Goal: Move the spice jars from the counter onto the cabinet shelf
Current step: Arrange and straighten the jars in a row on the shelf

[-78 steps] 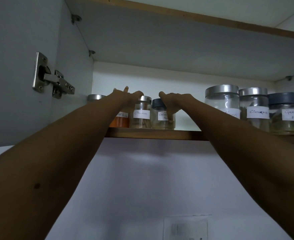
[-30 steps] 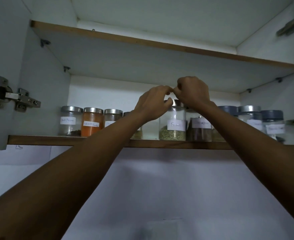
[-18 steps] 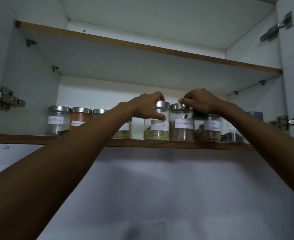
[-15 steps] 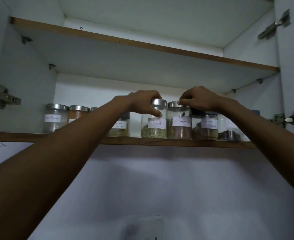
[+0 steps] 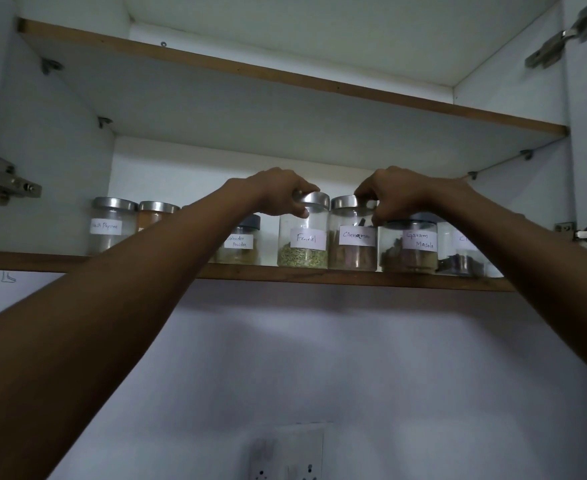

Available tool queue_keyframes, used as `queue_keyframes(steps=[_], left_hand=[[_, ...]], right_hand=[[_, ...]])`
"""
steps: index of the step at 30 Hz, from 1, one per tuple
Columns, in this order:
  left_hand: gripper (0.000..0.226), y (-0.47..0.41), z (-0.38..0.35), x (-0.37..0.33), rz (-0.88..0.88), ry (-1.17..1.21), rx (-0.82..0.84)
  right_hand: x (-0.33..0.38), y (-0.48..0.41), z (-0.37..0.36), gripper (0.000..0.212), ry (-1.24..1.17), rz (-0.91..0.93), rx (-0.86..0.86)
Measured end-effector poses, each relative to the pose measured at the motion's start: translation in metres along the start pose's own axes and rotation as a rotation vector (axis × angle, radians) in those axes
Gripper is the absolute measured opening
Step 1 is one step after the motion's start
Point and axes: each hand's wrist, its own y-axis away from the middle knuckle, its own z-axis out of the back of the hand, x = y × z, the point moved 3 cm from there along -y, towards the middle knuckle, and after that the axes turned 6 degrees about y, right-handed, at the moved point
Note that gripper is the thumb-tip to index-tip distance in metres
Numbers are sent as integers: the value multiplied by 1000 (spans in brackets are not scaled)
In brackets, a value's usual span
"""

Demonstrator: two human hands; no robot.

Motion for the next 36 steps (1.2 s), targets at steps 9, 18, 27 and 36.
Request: queue_keyframes(steps=[9, 18, 27, 36], left_hand=[[29, -14, -18, 26, 129, 67, -21], [31, -34, -31, 43, 185, -51, 39], [33, -42, -45, 61, 313, -232, 86], [54, -48, -62, 86, 456, -261, 148]], right_hand=[[20, -28, -21, 25, 40, -98, 17], [38, -57, -45, 37, 95, -144, 35], [43, -87, -69, 39, 82, -185, 44], [39, -113, -97, 46, -8, -206, 34]])
